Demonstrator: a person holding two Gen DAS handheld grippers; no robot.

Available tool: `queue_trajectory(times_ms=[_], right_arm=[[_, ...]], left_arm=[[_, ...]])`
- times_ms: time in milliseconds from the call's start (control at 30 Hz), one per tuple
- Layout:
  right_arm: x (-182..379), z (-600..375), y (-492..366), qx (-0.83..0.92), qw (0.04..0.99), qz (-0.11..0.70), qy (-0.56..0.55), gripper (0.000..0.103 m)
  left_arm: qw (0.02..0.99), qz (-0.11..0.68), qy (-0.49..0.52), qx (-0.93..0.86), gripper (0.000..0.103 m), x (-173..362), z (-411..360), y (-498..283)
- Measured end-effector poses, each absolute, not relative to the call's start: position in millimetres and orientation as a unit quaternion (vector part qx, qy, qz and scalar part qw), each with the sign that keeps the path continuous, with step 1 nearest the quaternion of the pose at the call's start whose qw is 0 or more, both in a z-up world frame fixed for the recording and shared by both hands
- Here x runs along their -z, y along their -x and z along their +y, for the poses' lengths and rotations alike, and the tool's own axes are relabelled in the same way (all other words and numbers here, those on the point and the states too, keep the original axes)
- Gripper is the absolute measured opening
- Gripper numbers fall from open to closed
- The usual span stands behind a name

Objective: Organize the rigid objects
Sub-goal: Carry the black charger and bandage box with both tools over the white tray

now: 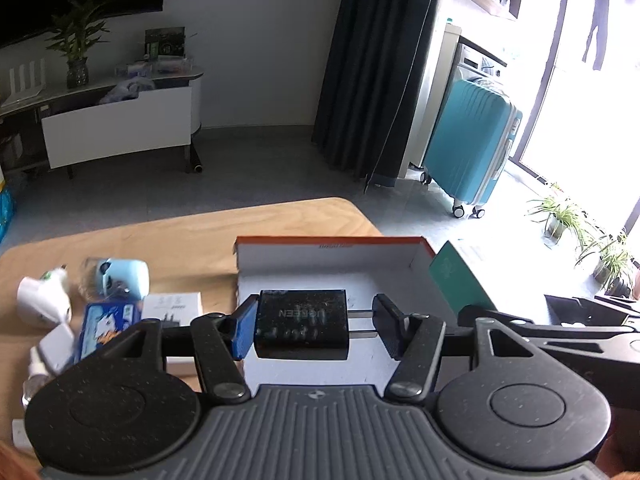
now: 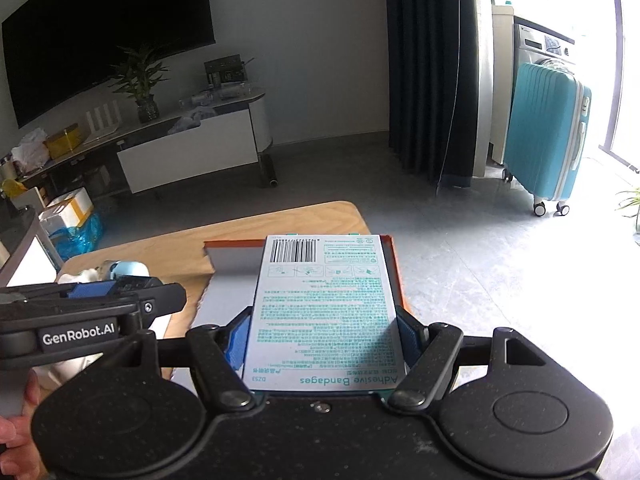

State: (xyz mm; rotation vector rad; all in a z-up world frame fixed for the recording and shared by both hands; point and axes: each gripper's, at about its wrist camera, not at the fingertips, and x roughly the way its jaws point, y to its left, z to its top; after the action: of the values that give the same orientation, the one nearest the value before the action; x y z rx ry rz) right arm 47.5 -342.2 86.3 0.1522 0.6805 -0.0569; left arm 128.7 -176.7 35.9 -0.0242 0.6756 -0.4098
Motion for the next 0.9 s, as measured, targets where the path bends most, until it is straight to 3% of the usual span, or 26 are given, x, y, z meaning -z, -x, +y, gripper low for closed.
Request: queue_trajectory(times_ms=[900], right_arm=[[-62.4, -350.1, -104.7, 0.045, 0.926, 0.368, -0.070, 0.084]], left_arm=[[0.914, 0.360, 0.016, 0.185, 0.061, -23.9, -193.9, -164.3]])
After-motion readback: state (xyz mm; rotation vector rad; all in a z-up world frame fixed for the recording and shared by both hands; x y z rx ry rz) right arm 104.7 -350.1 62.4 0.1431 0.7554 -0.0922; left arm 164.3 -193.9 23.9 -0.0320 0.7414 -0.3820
